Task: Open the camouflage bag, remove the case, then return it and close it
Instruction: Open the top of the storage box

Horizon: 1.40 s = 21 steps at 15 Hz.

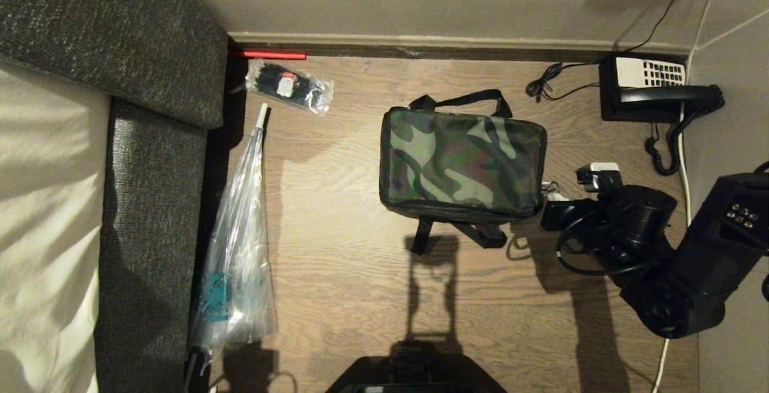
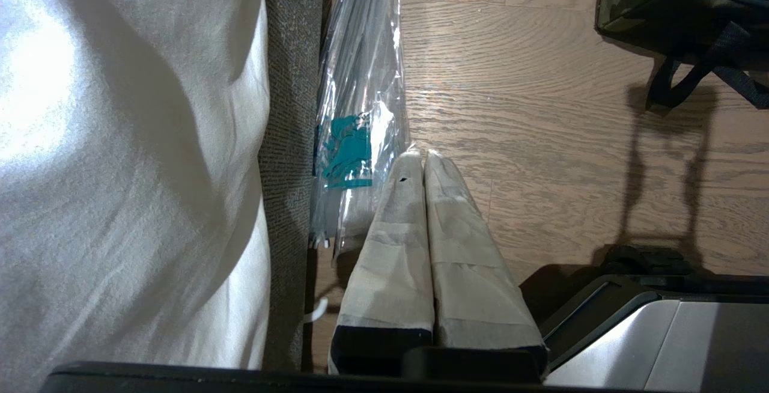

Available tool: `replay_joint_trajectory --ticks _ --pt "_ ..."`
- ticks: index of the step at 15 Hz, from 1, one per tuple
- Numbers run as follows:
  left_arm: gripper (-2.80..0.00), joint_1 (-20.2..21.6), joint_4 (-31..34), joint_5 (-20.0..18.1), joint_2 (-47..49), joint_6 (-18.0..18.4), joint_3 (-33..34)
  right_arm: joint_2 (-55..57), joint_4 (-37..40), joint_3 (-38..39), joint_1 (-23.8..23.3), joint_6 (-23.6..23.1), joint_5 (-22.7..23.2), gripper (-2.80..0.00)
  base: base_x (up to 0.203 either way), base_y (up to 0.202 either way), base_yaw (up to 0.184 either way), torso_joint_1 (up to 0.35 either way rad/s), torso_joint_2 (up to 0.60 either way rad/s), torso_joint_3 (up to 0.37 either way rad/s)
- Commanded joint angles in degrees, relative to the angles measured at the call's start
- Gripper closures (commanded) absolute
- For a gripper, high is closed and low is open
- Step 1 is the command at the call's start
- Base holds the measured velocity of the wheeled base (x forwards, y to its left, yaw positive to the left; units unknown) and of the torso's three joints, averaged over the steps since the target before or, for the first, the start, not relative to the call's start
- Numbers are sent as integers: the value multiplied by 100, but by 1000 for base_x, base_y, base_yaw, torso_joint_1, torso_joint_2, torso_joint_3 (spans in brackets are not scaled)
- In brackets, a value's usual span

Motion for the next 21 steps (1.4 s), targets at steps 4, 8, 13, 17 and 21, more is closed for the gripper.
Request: replay_joint_trajectory --ticks 4,8,13,17,21 --pt "0 0 -4 1 0 1 0 -7 -53 -162 -4 -22 2 0 0 0 0 0 0 0" --pt "0 0 -4 1 0 1 0 -3 -53 -214 -4 -22 2 0 0 0 0 0 0 0" --pt "0 0 -4 1 0 1 0 15 -55 -321 -39 -22 -6 0 0 0 0 0 0 0" --pt "0 0 -4 1 0 1 0 15 -53 -448 -83 -22 2 0 0 0 0 0 0 0" --pt "0 0 -4 1 0 1 9 18 -40 -557 -83 -22 2 0 0 0 0 0 0 0"
